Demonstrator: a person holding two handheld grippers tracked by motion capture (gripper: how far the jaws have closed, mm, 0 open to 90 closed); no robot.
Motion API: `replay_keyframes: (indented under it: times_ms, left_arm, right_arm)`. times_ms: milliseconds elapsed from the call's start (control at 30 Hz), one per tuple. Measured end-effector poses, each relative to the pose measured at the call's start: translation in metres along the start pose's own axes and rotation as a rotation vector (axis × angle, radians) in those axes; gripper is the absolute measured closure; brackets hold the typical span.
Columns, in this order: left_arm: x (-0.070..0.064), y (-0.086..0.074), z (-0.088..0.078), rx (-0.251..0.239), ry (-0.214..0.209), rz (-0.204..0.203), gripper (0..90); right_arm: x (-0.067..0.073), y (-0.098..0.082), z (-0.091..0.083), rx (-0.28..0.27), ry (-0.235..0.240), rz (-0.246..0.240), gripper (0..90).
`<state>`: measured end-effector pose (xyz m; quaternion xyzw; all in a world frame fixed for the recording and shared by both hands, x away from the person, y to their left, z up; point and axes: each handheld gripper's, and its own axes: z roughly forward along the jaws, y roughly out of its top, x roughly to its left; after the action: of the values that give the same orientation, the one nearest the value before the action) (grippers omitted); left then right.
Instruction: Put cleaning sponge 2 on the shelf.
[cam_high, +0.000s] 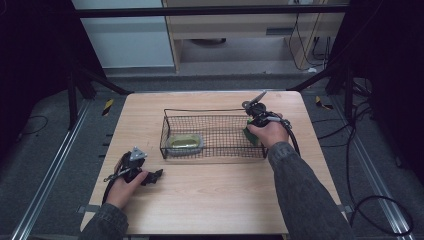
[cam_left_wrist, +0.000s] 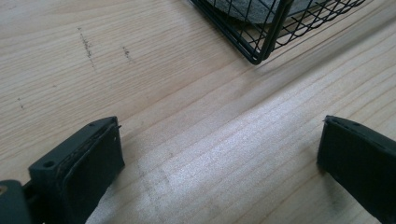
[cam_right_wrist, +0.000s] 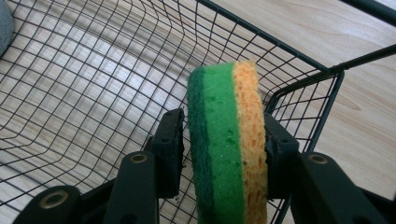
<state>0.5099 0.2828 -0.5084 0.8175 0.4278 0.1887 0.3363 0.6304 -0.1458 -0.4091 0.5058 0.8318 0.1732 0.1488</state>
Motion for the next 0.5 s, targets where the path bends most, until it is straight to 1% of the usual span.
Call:
replay_keyframes:
  times_ms: [133,367,467,500]
  left_arm:
    - [-0.0001,0.0,0.0001,-0.001,0.0,-0.001,0.0]
    - [-0.0001,0.0,0.0001,-0.001,0.0,-0.001,0.0]
    - [-0.0003,0.0,0.0002,-0.004,0.0,-0.004,0.0]
    - [0.0,0.0,0.0,0.001,0.0,0.001,0.0]
  right_arm:
    - [0.0005,-0.0003,-0.0023,-0.007,0.001,0.0,56.1]
    - [0.0004,-0.0006,-0.0038,-0.005,0.006,0.001,56.8]
    - [0.0018,-0.0006,-0.005,-0.012,0.002,0.0,56.8]
    - [0.0029,-0.0006,-0.0058,-0.015,0.007,-0.004,57.2]
